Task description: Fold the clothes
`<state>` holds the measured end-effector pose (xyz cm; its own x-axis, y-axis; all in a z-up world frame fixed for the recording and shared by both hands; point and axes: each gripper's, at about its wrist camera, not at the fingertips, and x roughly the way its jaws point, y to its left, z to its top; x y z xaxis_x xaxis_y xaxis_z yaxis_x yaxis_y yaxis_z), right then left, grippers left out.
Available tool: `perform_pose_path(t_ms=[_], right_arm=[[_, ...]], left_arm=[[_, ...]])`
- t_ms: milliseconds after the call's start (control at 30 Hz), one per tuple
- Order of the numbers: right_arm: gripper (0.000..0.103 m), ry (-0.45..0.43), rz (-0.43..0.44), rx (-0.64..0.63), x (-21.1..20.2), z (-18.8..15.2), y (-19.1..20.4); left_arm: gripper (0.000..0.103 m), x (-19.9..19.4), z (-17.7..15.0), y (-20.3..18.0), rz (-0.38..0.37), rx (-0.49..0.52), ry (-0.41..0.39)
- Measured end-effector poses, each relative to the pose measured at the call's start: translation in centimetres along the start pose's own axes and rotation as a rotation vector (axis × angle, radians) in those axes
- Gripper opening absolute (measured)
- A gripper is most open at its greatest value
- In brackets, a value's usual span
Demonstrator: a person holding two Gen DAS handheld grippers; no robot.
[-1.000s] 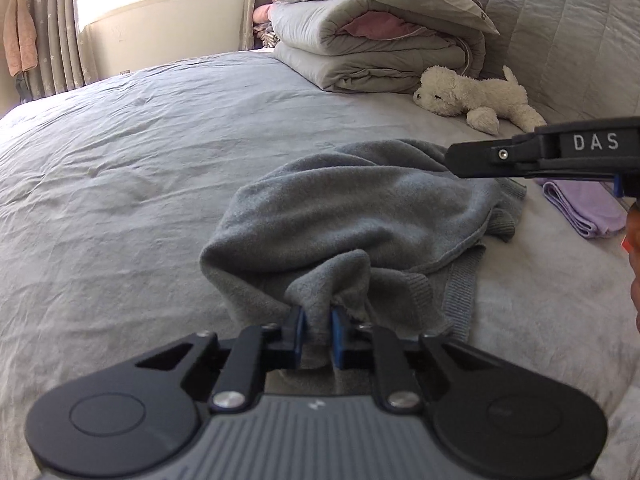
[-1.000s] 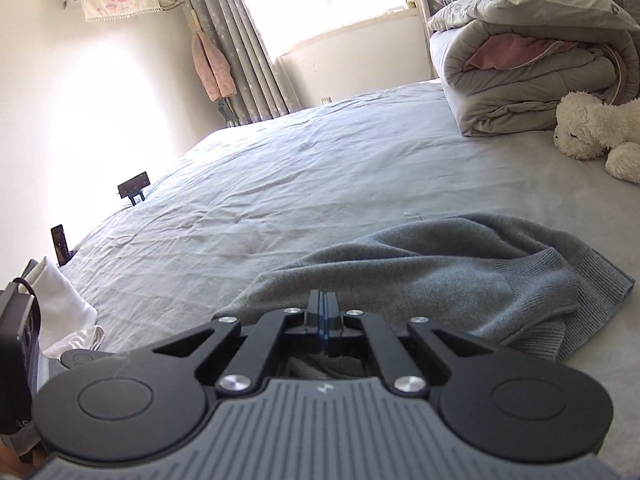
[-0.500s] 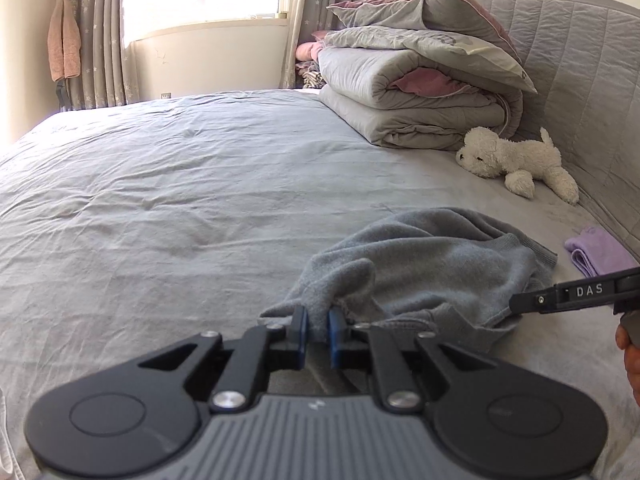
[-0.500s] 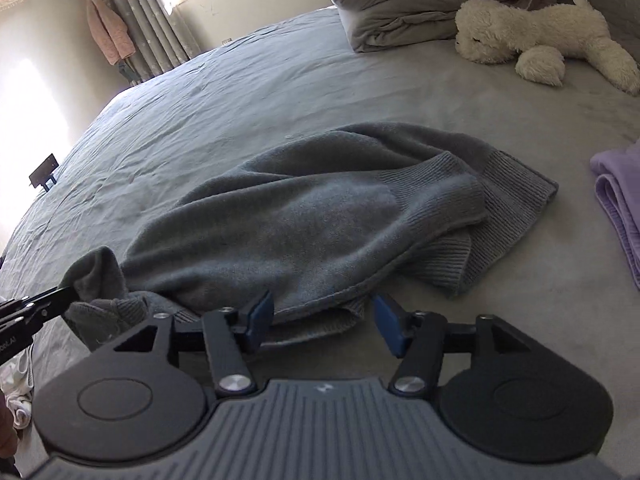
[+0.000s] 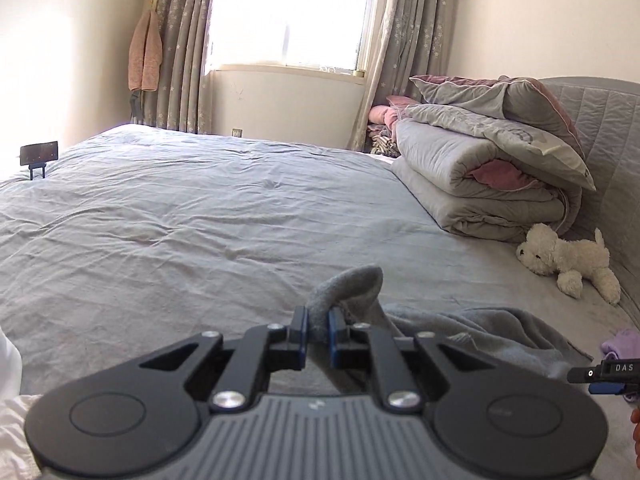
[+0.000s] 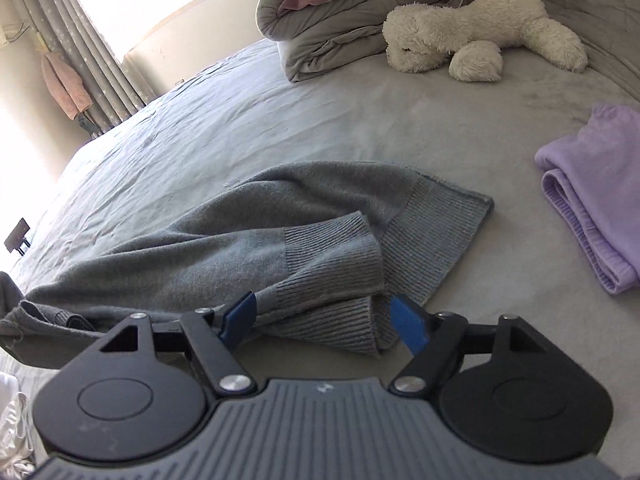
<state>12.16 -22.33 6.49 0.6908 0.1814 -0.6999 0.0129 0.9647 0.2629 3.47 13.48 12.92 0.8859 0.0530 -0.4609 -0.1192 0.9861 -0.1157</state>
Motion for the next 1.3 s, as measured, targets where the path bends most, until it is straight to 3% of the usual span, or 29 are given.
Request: perform_pose_path(t_ms=[100,233,300,333,367,400,433,533,567,600,700,767,800,833,900,967,1033,1100,1133,1167,1300], right_arm=[[0.078,-0.035,-0.118,-0.177,0.9,-0.6,1.4],[0.078,0.039,-0.006,-0.270,2.9,-1.1,2.2],[0.078,0.028,0.000,-0.355,3.4,-1.6,3.3],[0.069,0.023,0.006,-0.390,3.5,-1.8,3.8],[0.036,0.018,0.019,-0.400,3.4,-1.8,4.1],[0.017,0.008,0.031,-0.393,3.1,-1.7,4.5],[0.011,-0.003,0.043,-0.385,2.8,-1.6,4.9],[0.008,-0.143,0.108,-0.348,-0.3,-0.7,5.7],[0.008,-0.206,0.139,-0.326,-1.8,-0.1,5.8],[0.008,-0.277,0.172,-0.295,-3.6,0.6,5.8],[0.000,-0.500,0.234,-0.194,-9.0,1.7,4.7],[0.000,-0.637,0.235,-0.096,-12.0,2.2,3.1],[0.000,-0.682,0.224,-0.059,-13.1,2.5,2.4],[0.000,-0.681,0.199,-0.052,-13.2,2.8,2.0],[0.000,-0.578,0.139,-0.101,-11.2,3.3,1.9],[0.009,-0.441,0.104,-0.164,-8.2,3.0,2.1],[0.014,-0.333,0.086,-0.261,-5.8,1.9,3.1],[0.036,-0.245,0.079,-0.385,-4.2,0.7,4.6],[0.076,-0.211,0.087,-0.451,-3.5,-0.2,5.5],[0.103,-0.187,0.090,-0.497,-3.0,-0.9,6.1],[0.103,-0.148,0.075,-0.557,-1.6,-1.9,7.2]], left_arm=[[0.010,0.5,-0.6,-0.9,-0.019,0.035,0.023],[0.010,0.4,-0.8,-1.1,-0.032,0.052,0.015],[0.010,0.3,-0.8,-0.8,-0.037,0.041,0.003],[0.010,0.3,-0.7,-0.7,-0.039,0.032,0.001],[0.010,0.2,-0.6,-0.5,-0.041,0.023,-0.001],[0.010,0.2,-0.6,-0.4,-0.043,0.016,-0.004],[0.010,0.0,-0.5,-0.3,-0.045,0.007,-0.013],[0.010,-1.3,0.3,0.5,-0.058,-0.035,-0.104],[0.010,-1.9,0.6,0.8,-0.059,-0.051,-0.149],[0.001,-2.5,0.9,1.1,-0.051,-0.068,-0.196],[0.000,-4.3,1.5,1.9,-0.011,-0.103,-0.326],[0.000,-4.2,1.7,1.8,-0.043,-0.103,-0.321],[0.000,-3.6,1.6,1.4,-0.069,-0.082,-0.276],[0.000,-2.9,1.4,0.8,-0.086,-0.059,-0.231],[0.002,-1.2,0.4,-0.7,-0.101,0.002,-0.140],[0.007,0.2,-0.6,-1.8,-0.124,0.043,-0.057],[0.021,1.1,-1.5,-2.5,-0.146,0.059,0.021],[0.066,1.7,-2.6,-3.3,-0.164,0.069,0.100],[0.072,1.8,-3.2,-3.7,-0.168,0.080,0.128],[0.076,1.8,-3.7,-4.3,-0.176,0.100,0.144],[0.089,1.9,-5.4,-6.3,-0.191,0.177,0.195]])
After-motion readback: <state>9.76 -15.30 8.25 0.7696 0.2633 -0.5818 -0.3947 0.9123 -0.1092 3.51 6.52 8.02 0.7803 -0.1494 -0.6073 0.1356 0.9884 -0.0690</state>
